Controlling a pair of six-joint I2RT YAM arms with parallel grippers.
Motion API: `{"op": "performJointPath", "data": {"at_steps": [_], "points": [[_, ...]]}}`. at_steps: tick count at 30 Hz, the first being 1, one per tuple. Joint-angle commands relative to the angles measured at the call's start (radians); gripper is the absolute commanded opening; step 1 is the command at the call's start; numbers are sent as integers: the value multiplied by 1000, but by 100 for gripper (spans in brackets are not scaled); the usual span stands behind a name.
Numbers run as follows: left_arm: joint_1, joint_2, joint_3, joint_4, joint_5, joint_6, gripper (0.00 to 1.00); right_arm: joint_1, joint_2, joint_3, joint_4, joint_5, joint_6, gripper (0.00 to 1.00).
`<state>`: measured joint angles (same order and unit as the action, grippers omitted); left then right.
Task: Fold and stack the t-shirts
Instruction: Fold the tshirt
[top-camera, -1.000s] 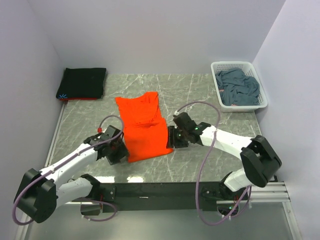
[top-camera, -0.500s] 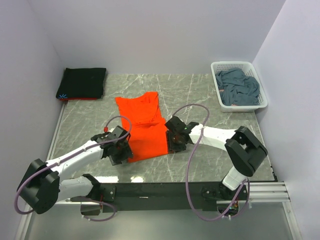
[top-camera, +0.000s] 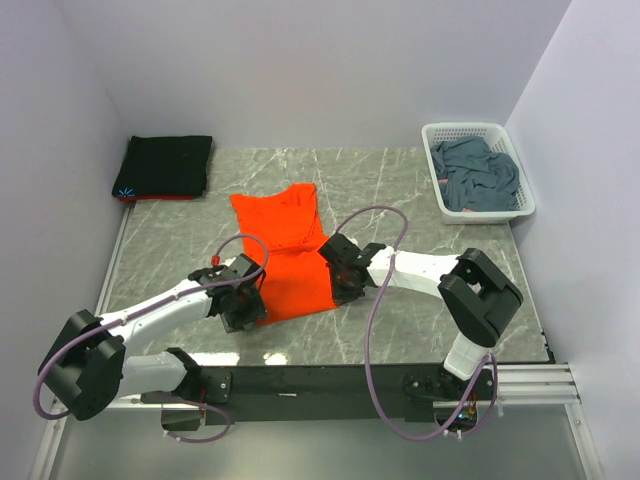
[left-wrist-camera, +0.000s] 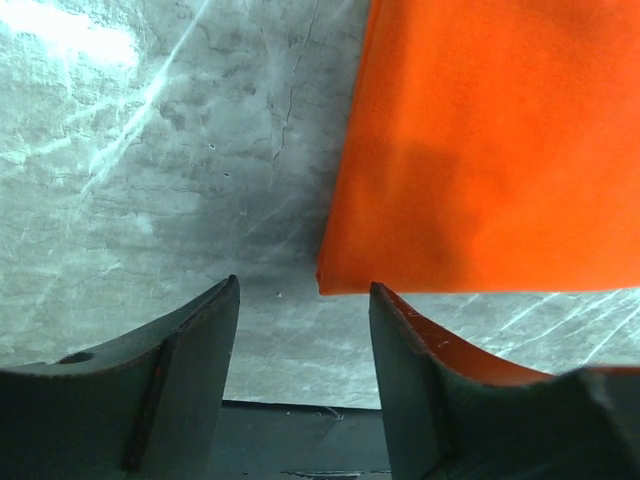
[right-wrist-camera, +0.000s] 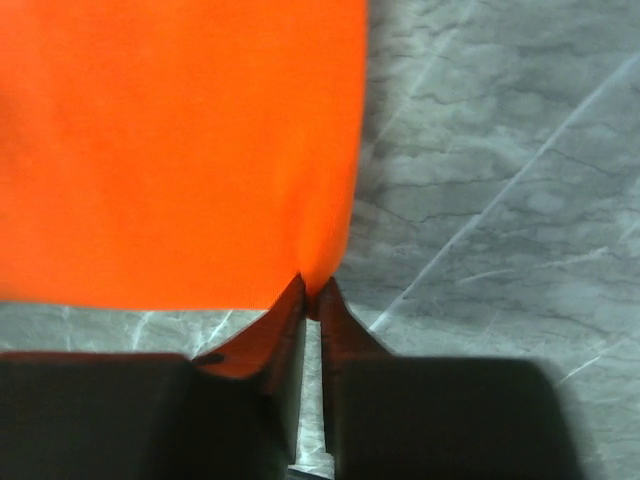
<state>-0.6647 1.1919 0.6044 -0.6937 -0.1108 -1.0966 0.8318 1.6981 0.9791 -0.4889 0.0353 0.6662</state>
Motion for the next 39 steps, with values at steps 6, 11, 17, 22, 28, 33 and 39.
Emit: {"op": "performJointPath", "data": {"at_steps": [6,11,17,22,28,33,39], "points": [[-18,57,60,3,-35,-11,55,18,60,-34,-43,0,-2,0],[-32,83,75,8,-49,-11,51,20,55,-37,-39,0,-8,0],[-35,136,66,33,-32,-13,49,21,51,-42,-37,2,-19,0],[-36,166,25,60,-3,-20,47,20,38,-54,-34,5,-16,0],[-36,202,-8,92,26,-11,22,20,23,-45,-36,-5,-14,0],[-36,225,-40,115,57,-3,1,21,9,-49,-53,-18,-25,0],[-140,114,-48,-25,79,-48,1,45,-104,-126,-129,-126,-22,0]]}}
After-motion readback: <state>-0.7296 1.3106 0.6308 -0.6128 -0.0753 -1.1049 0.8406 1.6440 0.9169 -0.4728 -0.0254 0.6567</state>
